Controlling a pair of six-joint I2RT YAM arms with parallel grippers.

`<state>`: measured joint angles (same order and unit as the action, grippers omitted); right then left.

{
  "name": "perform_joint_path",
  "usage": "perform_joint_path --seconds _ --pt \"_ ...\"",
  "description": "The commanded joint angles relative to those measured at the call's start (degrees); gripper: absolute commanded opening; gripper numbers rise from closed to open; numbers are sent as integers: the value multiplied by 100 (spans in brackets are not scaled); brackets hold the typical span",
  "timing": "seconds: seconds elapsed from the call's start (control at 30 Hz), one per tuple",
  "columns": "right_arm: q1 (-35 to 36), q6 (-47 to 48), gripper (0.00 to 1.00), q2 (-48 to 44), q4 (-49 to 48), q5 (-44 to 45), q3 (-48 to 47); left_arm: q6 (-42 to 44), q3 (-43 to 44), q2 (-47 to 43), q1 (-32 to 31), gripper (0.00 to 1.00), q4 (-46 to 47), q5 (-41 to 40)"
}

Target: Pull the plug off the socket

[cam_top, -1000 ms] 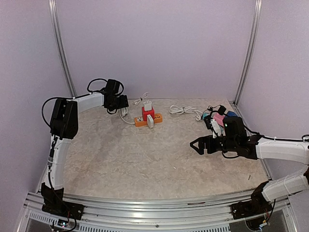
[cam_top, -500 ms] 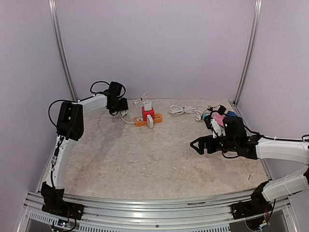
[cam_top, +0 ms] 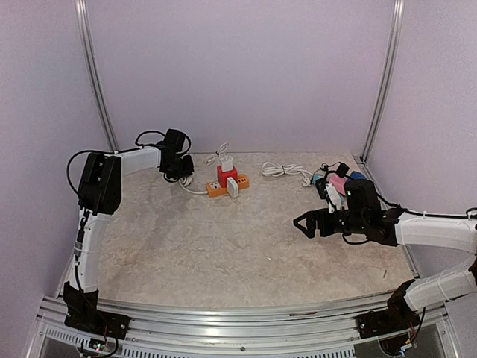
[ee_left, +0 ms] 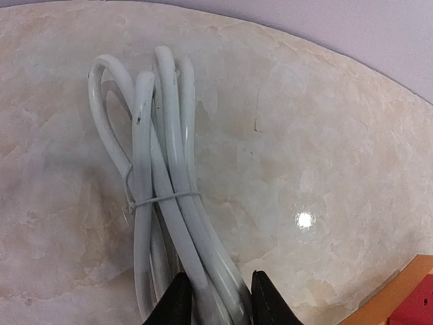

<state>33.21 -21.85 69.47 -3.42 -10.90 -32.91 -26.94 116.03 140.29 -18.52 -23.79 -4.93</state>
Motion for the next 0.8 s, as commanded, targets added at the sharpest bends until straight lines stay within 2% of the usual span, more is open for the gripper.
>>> perform_joint_path --seconds 0.0,0.13,0.6,0.77 --pt "46 -65 99 -103 -106 -5 107 -184 -796 -480 -153 25 -443 41" --pt "45 -82 100 -184 -106 -8 133 -362 -1526 -937 -304 15 -409 36" --pt "45 -145 100 -343 -267 -143 288 -1308 -4884 -2903 -1313 13 452 293" --pt "56 -147 100 -381 -304 -191 304 -1611 -5599 -3378 -1771 13 761 449"
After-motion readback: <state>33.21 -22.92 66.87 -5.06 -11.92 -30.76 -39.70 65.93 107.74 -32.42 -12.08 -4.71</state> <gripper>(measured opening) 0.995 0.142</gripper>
